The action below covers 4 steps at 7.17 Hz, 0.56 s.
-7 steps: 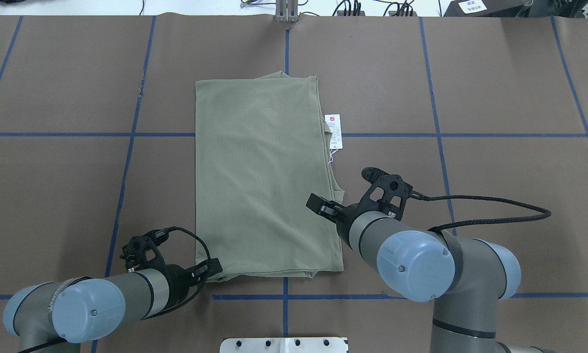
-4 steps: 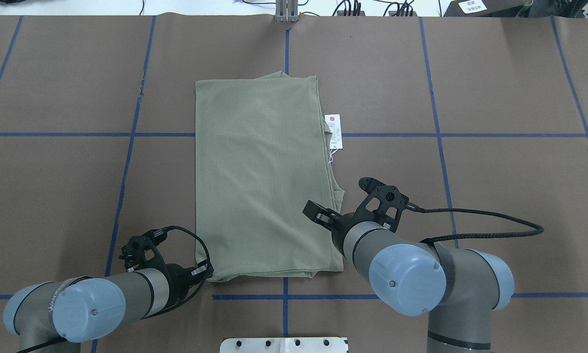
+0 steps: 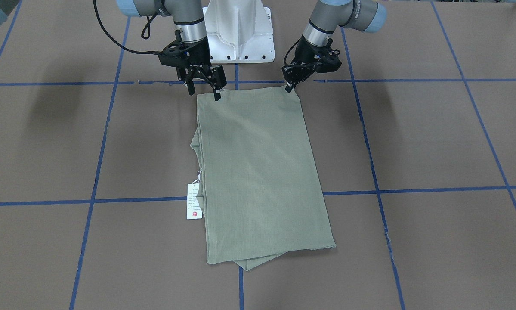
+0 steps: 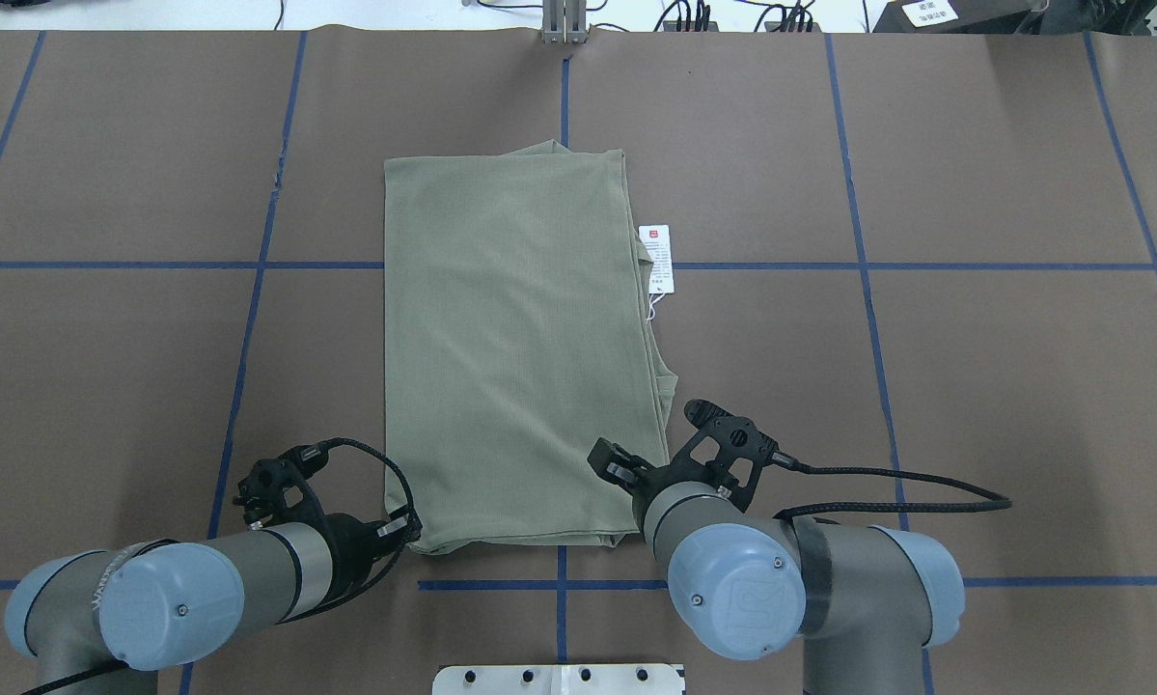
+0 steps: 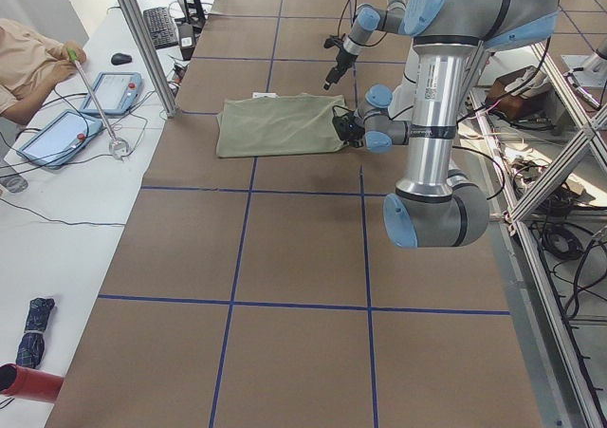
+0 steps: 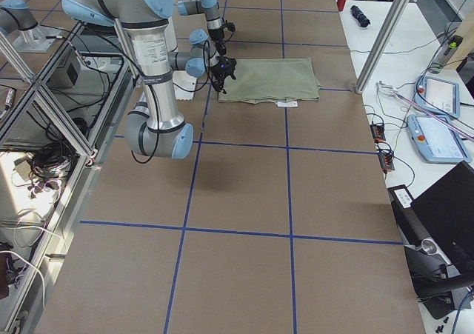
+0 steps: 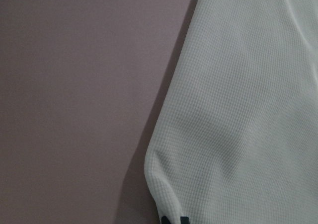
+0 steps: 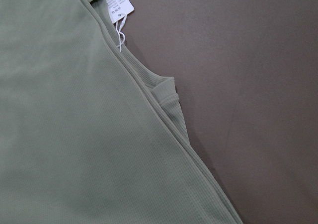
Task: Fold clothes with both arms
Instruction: 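Grasp the near corners of the green shirt with both grippers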
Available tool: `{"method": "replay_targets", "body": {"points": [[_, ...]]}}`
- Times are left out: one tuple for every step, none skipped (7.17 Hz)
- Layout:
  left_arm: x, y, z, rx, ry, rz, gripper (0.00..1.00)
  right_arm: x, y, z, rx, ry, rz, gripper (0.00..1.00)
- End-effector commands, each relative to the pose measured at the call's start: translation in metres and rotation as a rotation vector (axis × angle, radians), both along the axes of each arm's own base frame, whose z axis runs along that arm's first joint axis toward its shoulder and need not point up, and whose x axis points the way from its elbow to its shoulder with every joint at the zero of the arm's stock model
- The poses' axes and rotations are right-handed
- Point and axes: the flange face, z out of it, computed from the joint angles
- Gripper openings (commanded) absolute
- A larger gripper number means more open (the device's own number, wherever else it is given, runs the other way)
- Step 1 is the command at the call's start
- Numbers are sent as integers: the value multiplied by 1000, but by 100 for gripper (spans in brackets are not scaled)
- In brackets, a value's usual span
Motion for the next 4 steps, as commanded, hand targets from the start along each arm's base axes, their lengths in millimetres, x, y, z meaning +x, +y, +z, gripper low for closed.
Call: {"method": "replay_targets", "body": {"points": [[1,0,-5,3,9,0,0,-13,5,11,-8,23,-6,100],[1,0,-6,3,10,0,0,-21,5,11,-11,27,-7,100],[1,0,-5,3,9,0,0,-39,4,15,-13,48,-5,100],[1,0,-4,4,7,1,0,-43,5,19,-15,57,-7,100]]}}
